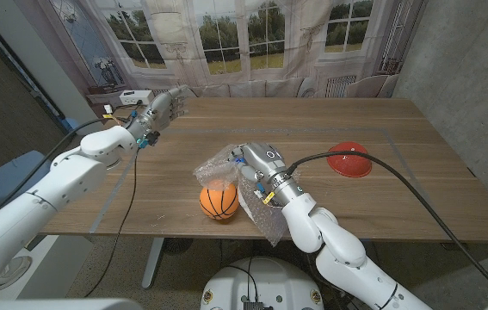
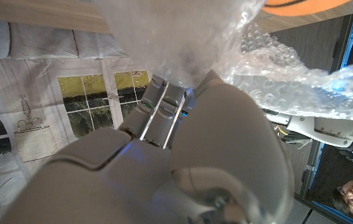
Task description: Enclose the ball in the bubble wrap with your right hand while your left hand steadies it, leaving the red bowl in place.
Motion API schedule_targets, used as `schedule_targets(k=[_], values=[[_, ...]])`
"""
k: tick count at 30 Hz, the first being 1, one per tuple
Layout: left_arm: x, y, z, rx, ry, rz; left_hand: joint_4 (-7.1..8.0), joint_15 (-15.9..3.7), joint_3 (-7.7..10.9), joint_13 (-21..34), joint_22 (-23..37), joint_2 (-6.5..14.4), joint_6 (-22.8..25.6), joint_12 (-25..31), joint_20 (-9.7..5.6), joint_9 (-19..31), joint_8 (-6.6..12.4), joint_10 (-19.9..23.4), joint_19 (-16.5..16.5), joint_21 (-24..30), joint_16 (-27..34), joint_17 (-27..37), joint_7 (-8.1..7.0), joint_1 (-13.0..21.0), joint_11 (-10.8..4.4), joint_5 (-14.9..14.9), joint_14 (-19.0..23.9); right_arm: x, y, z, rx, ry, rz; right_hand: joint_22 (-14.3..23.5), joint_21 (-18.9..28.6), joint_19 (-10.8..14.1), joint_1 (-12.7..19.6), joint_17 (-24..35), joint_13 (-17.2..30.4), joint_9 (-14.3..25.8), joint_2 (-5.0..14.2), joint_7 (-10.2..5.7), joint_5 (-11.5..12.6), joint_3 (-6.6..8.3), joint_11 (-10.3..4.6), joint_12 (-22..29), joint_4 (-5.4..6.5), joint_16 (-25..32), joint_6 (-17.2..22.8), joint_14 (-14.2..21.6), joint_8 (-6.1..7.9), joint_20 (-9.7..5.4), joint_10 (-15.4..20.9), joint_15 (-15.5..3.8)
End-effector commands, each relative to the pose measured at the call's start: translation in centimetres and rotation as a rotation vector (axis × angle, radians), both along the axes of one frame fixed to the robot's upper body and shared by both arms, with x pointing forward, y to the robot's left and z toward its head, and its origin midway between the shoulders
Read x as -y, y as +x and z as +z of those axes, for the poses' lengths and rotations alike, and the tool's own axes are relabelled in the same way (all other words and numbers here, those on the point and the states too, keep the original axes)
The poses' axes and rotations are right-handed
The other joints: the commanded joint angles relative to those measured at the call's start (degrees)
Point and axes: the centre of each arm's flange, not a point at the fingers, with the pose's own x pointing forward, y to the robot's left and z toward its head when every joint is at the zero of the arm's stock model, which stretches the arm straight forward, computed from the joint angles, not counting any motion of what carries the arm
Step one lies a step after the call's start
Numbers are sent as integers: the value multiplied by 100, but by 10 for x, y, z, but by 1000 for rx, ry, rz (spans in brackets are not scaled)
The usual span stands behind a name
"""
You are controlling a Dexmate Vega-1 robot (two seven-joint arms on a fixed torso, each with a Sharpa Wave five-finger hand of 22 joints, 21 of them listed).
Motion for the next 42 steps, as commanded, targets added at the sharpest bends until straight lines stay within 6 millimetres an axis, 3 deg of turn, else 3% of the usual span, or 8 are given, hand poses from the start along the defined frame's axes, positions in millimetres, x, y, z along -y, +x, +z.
schedule_targets(k=[1,5,11,13,18,25,38,42], values=[[-6,8,7,-25,23,18,17,34,-6,17,8,-2,-428,-18,77,16,-3,-596,-487,-27,-3,21,11,-43,52,44,-736,-15,9,-14,-61,37,-30,-15,61,14,-26,-4,195,7,6,-5,35,1,145,-15,8,-53,32,189,63,31,492,-460],[-6,11,9,-26,22,21,23,31,-10,17,9,-4,-437,-22,77,16,-4,-611,-493,-32,-3,22,18,-53,44,45,-744,-16,10,-18,-92,58,-11,-49,116,0,-46,-2,193,-13,-6,-56,33,8,122,-28,3,-104,-89,211,20,35,516,-452],[-1,15,11,-30,28,13,34,30,-18,18,11,-7,-452,-26,77,16,-5,-632,-499,-39,-1,23,17,-71,40,48,-753,-14,8,-19,-116,62,13,-337,551,-94,-197,81,125,-391,-45,-35,17,145,139,-53,-14,-435,-2392,296,-1390,69,607,-419],[1,17,12,-31,34,12,37,30,-20,18,12,-7,-456,-29,77,17,-5,-642,-504,-42,0,24,13,-75,35,49,-755,-11,8,-17,-139,62,26,-438,612,-148,-773,-185,165,-448,-93,-12,-53,-20,223,21,265,-698,-2703,268,-1609,205,678,-330],[4,17,15,-27,44,11,43,22,-24,19,13,-9,-477,-36,76,17,-9,-667,-522,-52,-3,24,10,-86,35,51,-770,-3,10,-14,-202,85,43,-555,480,-406,-2841,-1261,-56,-469,-236,196,-87,-648,704,-251,1200,-1754,-2971,-200,-1669,547,-65,144],[9,16,17,-23,56,6,52,16,-33,20,15,-16,-511,-41,76,17,-14,-696,-536,-64,-4,25,-6,-103,34,54,-788,8,12,-8,-274,96,34,-559,53,-757,-4569,-1964,-427,-465,-557,244,-16,-1366,1021,-1161,1691,-2632,-3734,-1494,-1657,906,-1827,789],[13,6,21,-11,60,7,61,11,-48,22,18,-34,-555,-46,77,17,-17,-736,-561,-81,0,25,-9,-125,35,59,-799,22,18,-4,-310,116,121,-566,-80,-299,-5773,-2340,-615,-463,-501,409,28,-1797,1260,-1389,1765,-2844,-3804,-1574,-1579,944,-1892,1075],[14,3,21,-7,58,1,63,7,-51,22,19,-38,-550,-44,76,17,-13,-736,-556,-81,2,25,-13,-130,36,60,-799,29,19,2,-280,26,163,-567,-467,-858,-5175,-2554,-707,-474,-62,382,57,-1425,1143,-1607,1316,-3217,-3827,-2281,-1580,941,-2268,1010]])
